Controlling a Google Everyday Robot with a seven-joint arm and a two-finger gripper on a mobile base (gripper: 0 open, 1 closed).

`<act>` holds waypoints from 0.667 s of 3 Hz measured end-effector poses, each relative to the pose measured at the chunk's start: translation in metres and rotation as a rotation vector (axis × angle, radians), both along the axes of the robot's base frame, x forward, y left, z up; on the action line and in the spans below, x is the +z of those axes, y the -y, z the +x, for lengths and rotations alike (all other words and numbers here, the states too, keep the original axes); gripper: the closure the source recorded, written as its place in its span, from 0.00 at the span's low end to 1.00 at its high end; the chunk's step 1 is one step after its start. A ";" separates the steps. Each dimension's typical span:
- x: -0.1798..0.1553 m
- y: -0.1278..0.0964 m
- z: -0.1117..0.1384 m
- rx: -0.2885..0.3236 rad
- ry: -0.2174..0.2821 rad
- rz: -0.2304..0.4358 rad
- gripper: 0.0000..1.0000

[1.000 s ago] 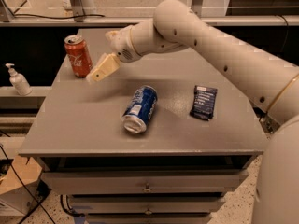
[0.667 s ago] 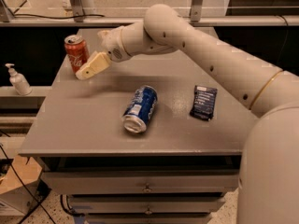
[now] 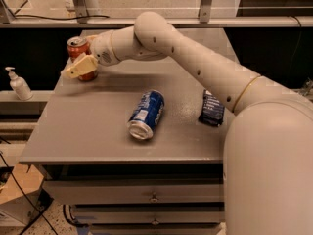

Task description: Pick coke can

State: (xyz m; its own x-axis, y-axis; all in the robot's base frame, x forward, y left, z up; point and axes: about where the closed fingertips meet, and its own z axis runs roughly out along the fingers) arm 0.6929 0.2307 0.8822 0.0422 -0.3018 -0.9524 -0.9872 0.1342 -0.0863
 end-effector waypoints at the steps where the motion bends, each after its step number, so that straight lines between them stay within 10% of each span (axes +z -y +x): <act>1: 0.001 -0.002 -0.002 0.009 0.003 0.012 0.41; 2: 0.010 0.020 -0.014 -0.024 0.026 -0.002 0.64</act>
Offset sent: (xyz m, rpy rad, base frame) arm -0.0329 -0.0605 0.0182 -0.0378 -0.0543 -0.0820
